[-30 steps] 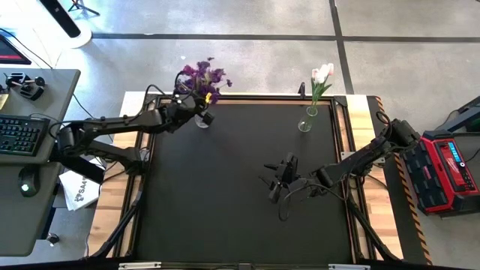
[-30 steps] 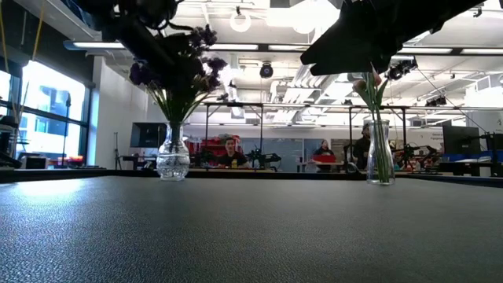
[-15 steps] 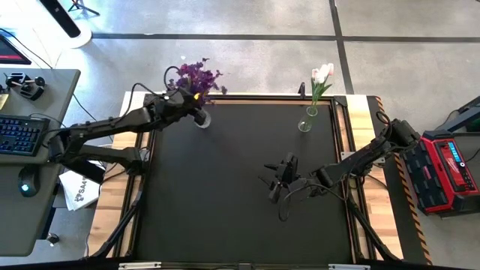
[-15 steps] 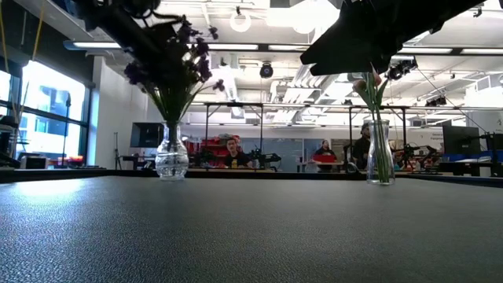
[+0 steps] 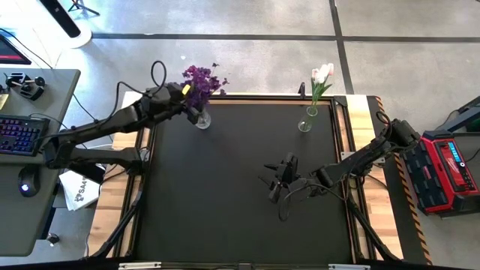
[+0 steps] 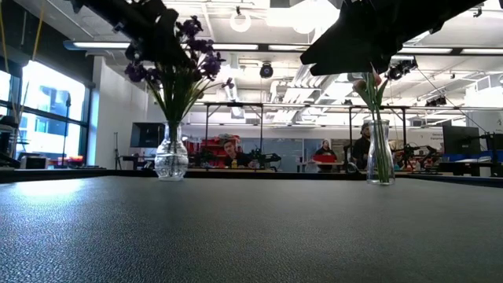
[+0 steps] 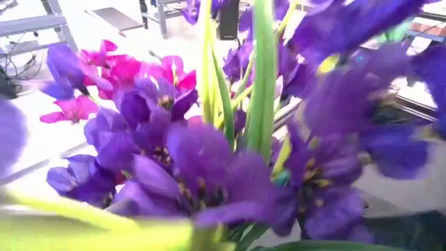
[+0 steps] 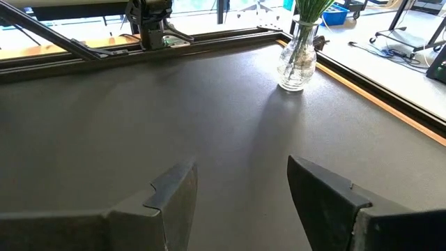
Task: Sort flowers into vase by color
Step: Put the violet flowers into the left transparent vase
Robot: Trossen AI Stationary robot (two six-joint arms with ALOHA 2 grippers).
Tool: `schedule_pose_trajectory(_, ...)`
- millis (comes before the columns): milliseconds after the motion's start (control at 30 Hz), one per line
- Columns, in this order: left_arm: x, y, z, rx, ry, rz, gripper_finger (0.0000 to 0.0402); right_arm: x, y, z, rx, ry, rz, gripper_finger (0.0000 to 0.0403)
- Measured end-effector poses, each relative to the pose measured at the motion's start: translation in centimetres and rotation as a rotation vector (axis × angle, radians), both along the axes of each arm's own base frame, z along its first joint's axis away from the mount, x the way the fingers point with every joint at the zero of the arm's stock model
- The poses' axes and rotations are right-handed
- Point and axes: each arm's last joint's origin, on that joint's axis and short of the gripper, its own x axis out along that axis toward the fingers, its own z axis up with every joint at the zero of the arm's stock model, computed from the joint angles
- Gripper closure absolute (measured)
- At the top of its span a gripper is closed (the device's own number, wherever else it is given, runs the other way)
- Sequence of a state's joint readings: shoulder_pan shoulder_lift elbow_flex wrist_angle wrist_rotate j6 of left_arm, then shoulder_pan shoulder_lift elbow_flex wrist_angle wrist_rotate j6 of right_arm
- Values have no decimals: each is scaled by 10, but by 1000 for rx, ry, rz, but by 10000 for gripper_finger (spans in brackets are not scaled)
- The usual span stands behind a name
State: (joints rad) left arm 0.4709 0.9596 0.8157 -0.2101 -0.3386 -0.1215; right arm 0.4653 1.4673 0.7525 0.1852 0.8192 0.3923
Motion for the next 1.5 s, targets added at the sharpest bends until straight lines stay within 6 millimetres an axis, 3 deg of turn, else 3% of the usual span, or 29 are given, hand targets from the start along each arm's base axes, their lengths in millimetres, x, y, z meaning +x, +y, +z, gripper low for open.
schedule_pose_trajectory(400, -7, -4, 31, -30, 37, -5, 201, 0, 0, 0, 0, 0, 0, 197)
schedule_pose_trajectory(600, -7, -4, 30, -51, 46, 2, 188, 0, 0, 0, 0, 0, 0, 197)
schedule_pose_trajectory(767, 0, 1, 14, -44, 65, 38, 190, 0, 0, 0, 0, 0, 0, 197)
schedule_pose_trajectory(900, 7, 5, 4, -45, 86, 56, 229, 0, 0, 0, 0, 0, 0, 197)
schedule_pose_trajectory(1167, 18, 7, 0, -6, 121, 29, 386, 0, 0, 0, 0, 0, 0, 197)
schedule_pose_trajectory(1500, 35, 14, -12, -24, 146, 28, 395, 0, 0, 0, -1, 1, 0, 197)
